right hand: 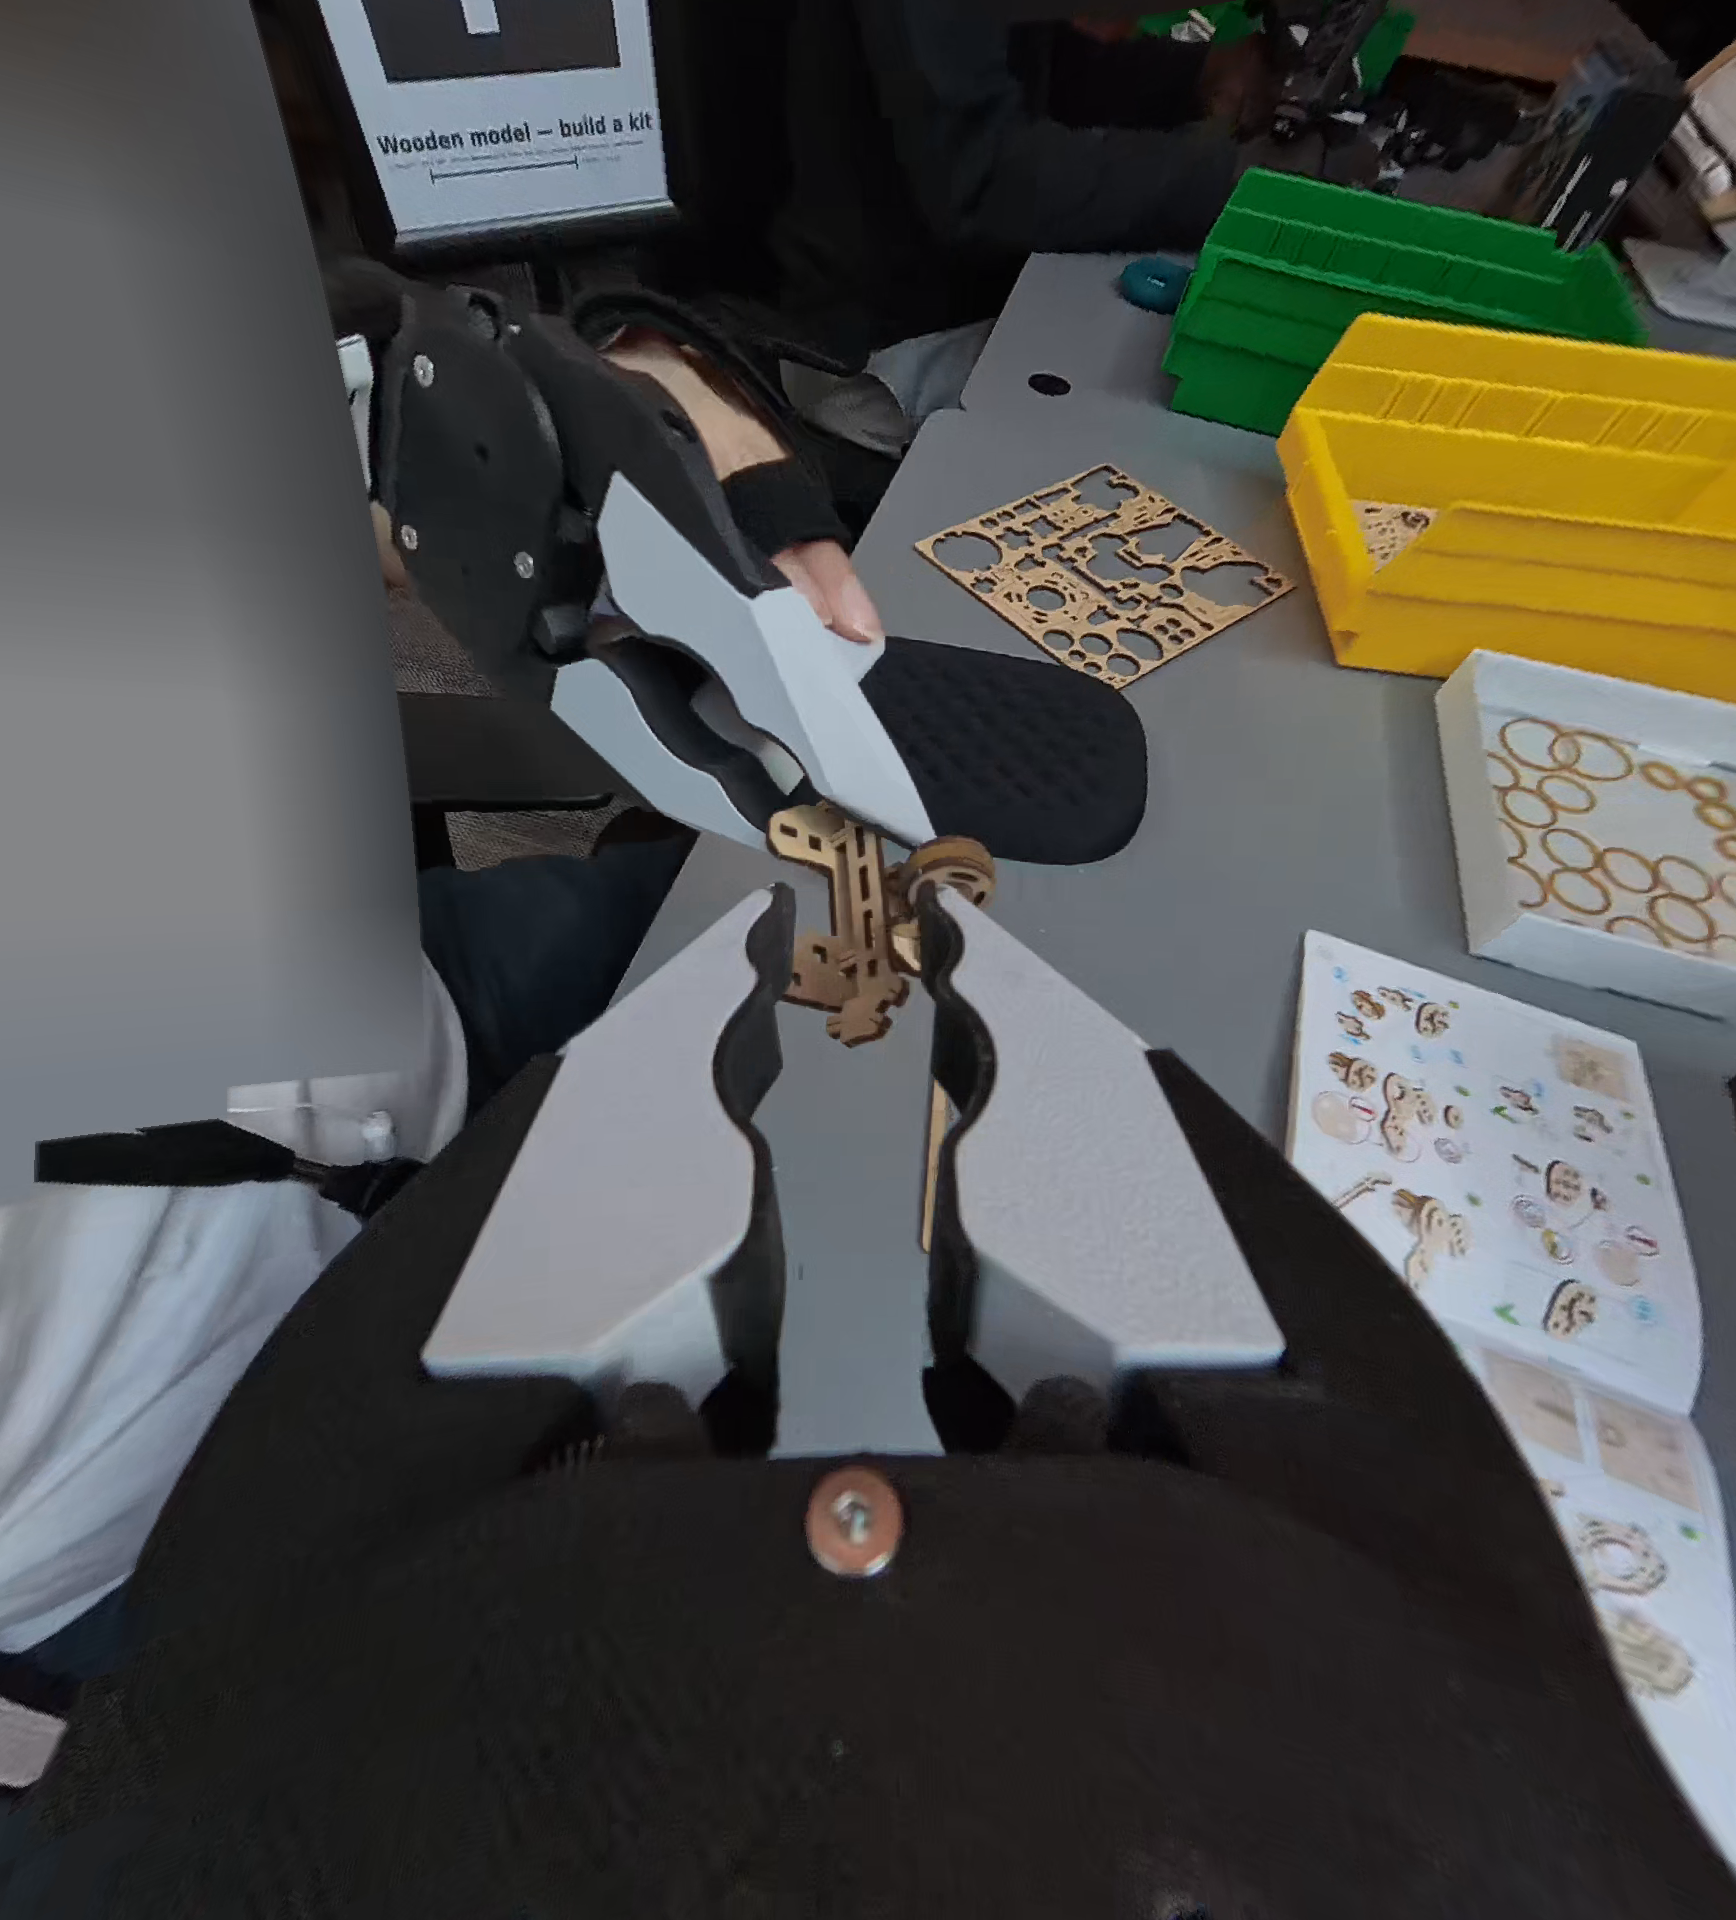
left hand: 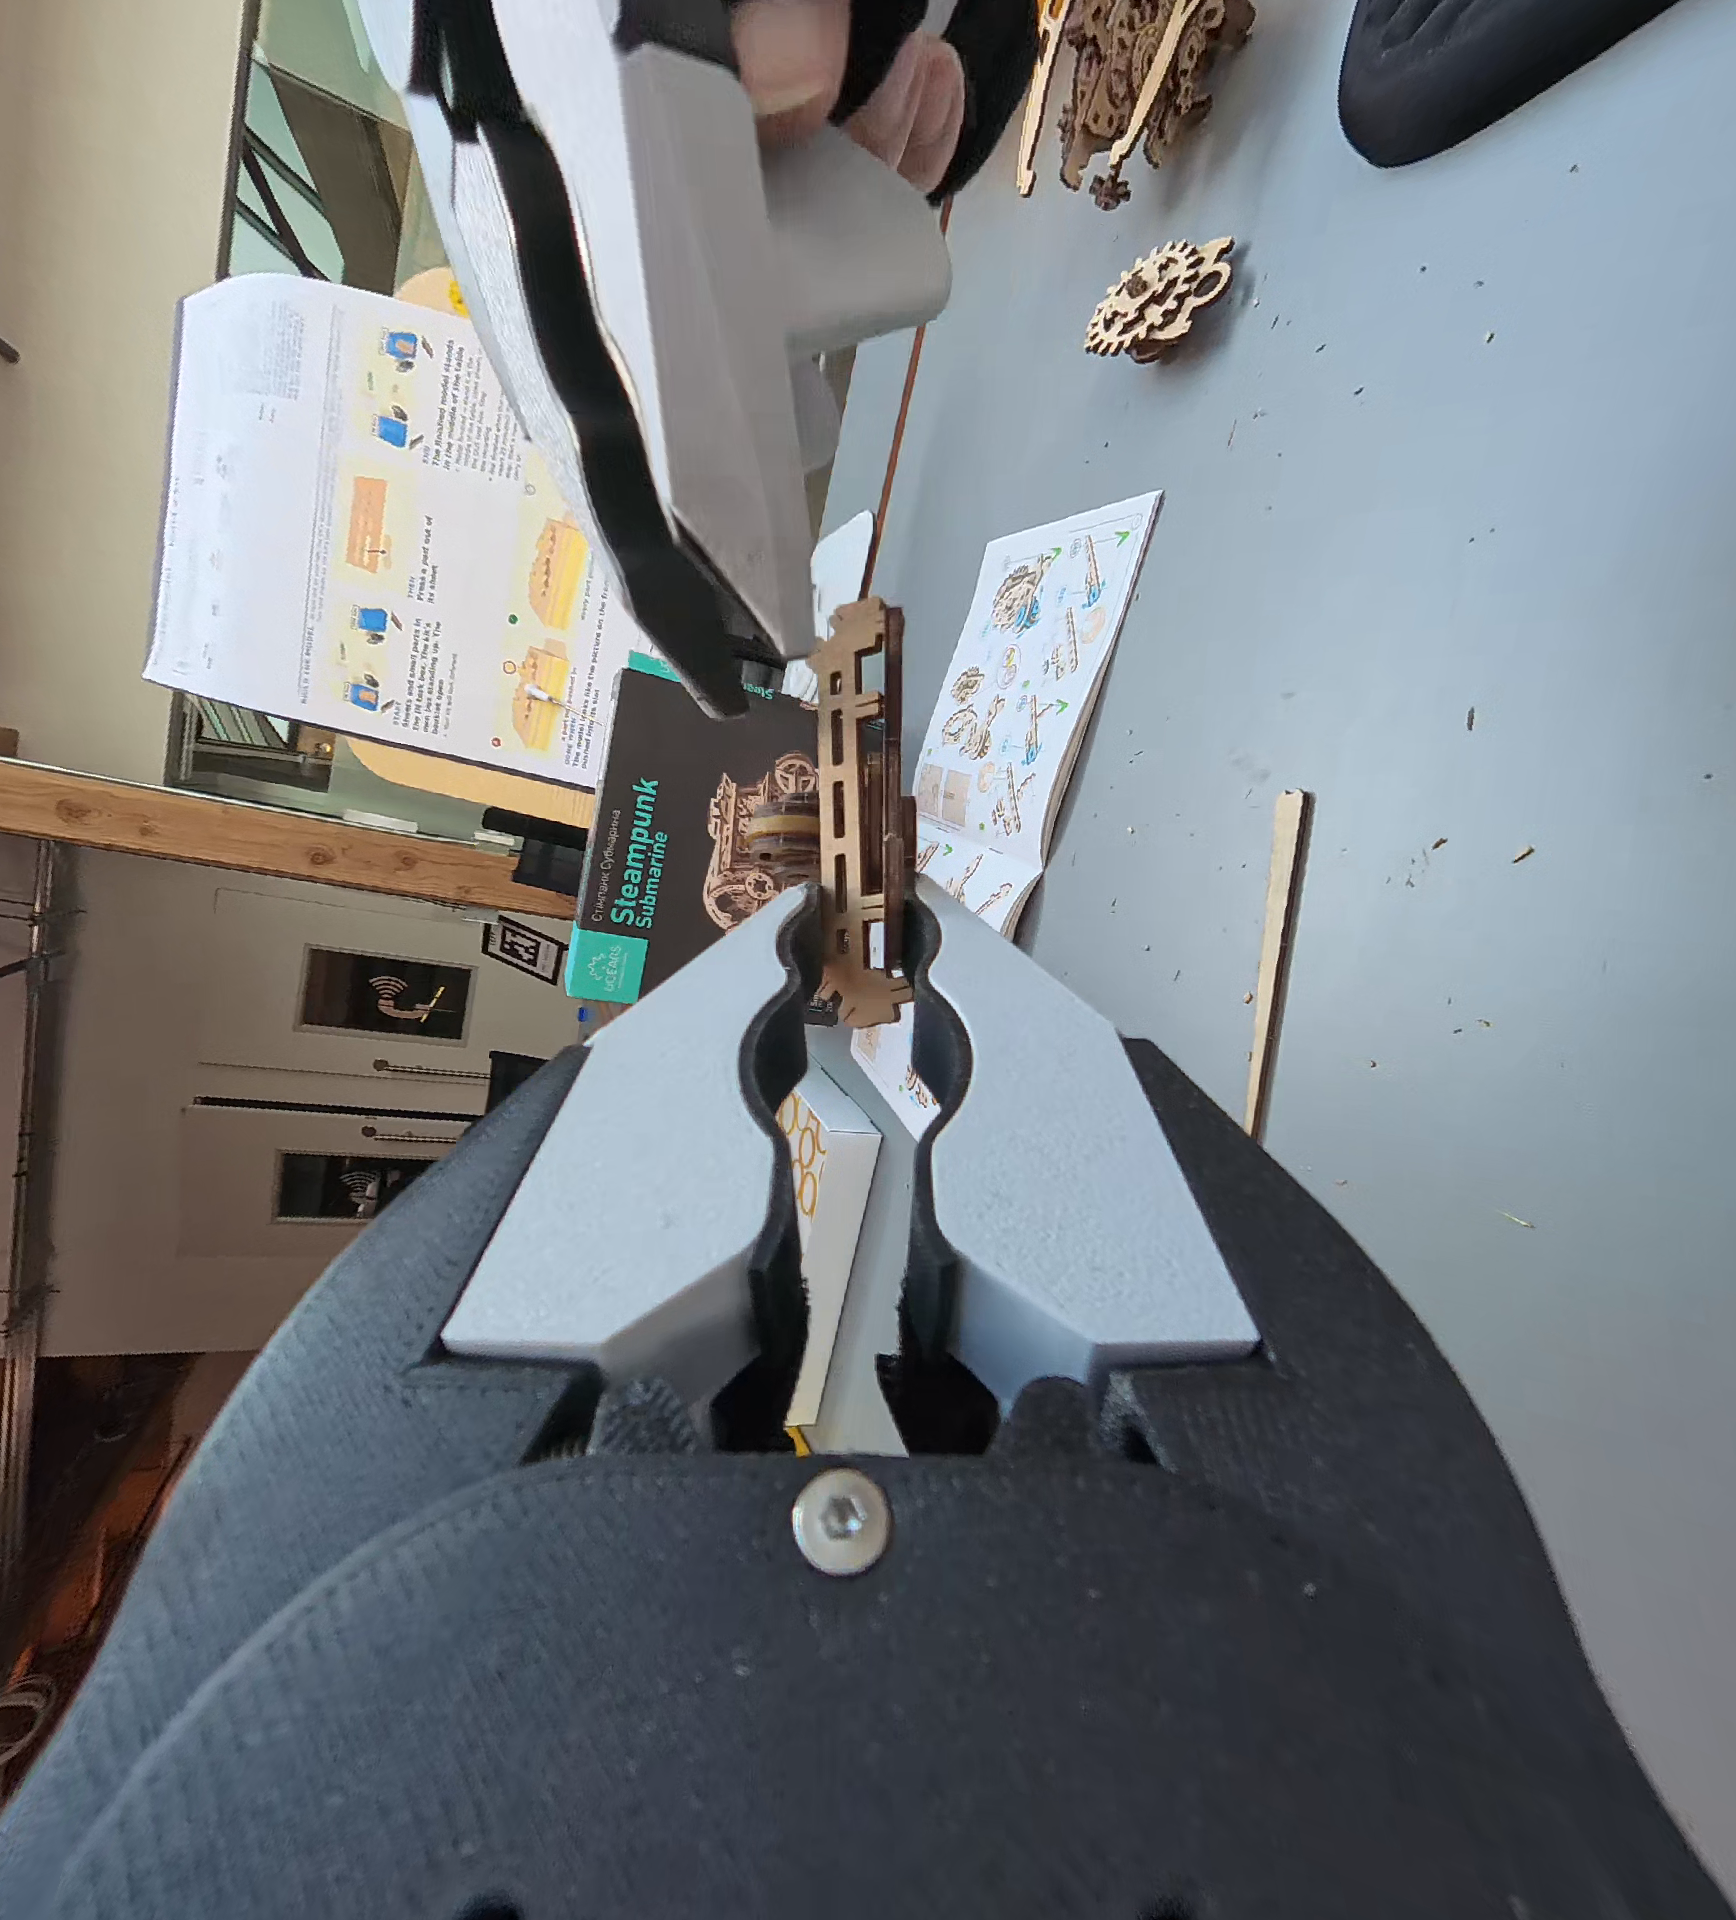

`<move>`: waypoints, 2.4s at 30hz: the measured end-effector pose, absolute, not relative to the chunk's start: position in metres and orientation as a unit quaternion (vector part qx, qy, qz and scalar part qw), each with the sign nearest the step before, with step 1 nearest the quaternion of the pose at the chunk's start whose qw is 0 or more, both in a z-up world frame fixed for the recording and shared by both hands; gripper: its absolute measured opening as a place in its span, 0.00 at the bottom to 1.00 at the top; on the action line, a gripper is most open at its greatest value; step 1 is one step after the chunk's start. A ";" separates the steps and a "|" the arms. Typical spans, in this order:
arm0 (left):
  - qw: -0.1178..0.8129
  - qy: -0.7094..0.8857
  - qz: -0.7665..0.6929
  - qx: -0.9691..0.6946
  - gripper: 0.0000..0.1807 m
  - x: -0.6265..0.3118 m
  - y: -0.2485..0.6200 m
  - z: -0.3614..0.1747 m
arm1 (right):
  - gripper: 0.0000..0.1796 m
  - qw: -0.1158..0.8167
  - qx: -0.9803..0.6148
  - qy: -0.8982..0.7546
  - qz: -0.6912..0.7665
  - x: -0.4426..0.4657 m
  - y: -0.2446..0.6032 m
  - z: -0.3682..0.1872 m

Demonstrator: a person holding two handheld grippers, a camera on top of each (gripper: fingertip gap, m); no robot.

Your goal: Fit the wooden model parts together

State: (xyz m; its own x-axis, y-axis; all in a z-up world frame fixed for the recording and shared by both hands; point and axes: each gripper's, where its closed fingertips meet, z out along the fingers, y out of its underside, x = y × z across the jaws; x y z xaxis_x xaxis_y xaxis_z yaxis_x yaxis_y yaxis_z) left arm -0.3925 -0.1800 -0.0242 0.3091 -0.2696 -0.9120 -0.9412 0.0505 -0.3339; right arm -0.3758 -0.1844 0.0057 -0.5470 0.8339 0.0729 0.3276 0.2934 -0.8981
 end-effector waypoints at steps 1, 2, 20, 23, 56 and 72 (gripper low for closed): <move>0.528 0.500 0.320 -0.608 0.07 -0.391 -0.180 -0.025 | 0.13 0.259 -0.407 -0.746 0.458 -0.378 -0.180 0.000; 0.526 0.505 0.321 -0.605 0.06 -0.389 -0.180 -0.027 | 0.13 0.240 -0.425 -0.740 0.463 -0.379 -0.177 -0.006; 0.522 0.489 0.237 -0.658 0.07 -0.388 -0.177 -0.050 | 0.01 0.150 -0.452 -0.737 0.480 -0.383 -0.182 -0.040; 0.522 0.487 0.221 -0.665 0.07 -0.387 -0.179 -0.051 | 0.00 0.169 -0.444 -0.749 0.462 -0.383 -0.184 -0.039; 0.526 0.504 0.276 -0.627 0.08 -0.390 -0.176 -0.042 | 0.01 0.014 -0.534 -0.614 0.580 -0.385 -0.179 -0.034; 0.522 0.506 0.270 -0.631 0.07 -0.390 -0.179 -0.035 | 0.07 0.132 -0.449 -0.707 0.530 -0.384 -0.180 -0.024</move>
